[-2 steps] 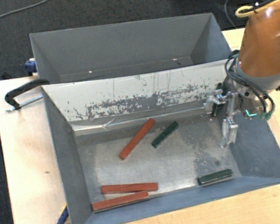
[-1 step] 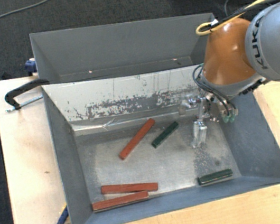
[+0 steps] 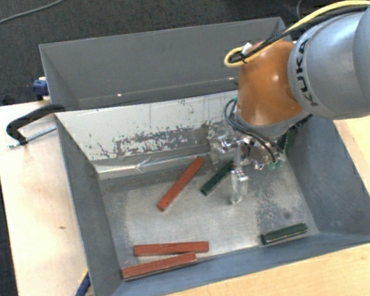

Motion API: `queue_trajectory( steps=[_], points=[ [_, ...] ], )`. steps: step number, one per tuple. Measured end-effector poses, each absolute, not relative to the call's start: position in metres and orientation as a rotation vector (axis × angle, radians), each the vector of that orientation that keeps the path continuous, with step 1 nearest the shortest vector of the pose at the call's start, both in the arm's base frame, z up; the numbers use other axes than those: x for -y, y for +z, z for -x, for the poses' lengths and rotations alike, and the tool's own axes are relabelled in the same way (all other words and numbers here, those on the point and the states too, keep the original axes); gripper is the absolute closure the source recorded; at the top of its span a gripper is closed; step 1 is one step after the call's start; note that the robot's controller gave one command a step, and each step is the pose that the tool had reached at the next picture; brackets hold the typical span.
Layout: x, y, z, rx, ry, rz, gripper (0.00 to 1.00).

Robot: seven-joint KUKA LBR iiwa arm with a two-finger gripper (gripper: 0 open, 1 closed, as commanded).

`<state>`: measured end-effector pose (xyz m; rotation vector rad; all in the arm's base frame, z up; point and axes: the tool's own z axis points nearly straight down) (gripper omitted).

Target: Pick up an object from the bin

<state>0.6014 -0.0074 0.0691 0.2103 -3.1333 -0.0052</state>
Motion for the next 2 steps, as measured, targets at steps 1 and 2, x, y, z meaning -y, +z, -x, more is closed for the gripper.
queue_trajectory(
  steps=[1, 2],
  points=[
    [0.010, 0.071, -0.602, 3.136, -0.001, -0.207, 1.00],
    [0.006, 0.241, -0.592, 3.144, 0.001, -0.245, 1.00]
  ],
)
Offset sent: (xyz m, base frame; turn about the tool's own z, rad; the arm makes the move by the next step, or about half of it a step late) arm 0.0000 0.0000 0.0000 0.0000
